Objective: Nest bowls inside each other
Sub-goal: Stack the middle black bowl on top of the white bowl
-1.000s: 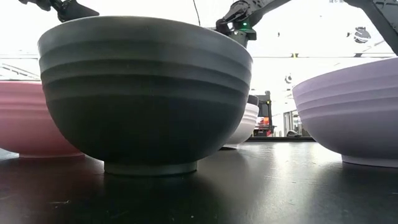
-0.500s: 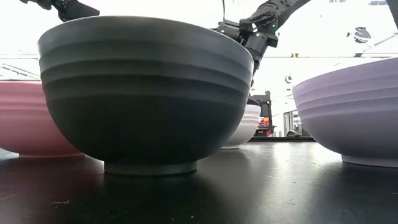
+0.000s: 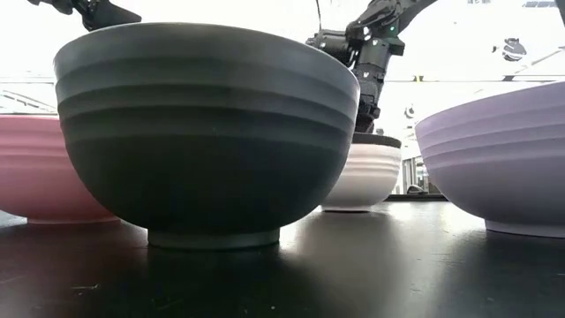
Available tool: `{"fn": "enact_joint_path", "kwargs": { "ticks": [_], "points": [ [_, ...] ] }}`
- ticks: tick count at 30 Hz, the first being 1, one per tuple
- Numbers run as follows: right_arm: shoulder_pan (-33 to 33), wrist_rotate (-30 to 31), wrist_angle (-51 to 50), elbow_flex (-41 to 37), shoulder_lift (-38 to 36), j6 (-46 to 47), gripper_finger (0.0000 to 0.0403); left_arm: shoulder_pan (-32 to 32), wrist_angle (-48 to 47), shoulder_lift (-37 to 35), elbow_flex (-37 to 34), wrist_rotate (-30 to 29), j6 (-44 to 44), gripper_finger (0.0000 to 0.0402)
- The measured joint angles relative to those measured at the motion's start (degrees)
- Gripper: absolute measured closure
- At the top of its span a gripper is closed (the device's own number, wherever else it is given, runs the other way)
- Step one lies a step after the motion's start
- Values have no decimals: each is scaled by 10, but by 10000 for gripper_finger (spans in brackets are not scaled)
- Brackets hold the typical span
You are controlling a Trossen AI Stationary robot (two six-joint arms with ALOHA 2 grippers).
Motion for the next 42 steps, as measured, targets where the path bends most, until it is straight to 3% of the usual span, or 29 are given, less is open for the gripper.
{"fn": "enact_joint_path", "kwargs": {
  "ticks": [11,42],
  "points": [
    [0,8,-47,1,-34,0,403,0,0,0,0,-4,-8,89],
    [11,7,-37,3,9,5,403,0,0,0,0,2,-10,89]
  ]
}}
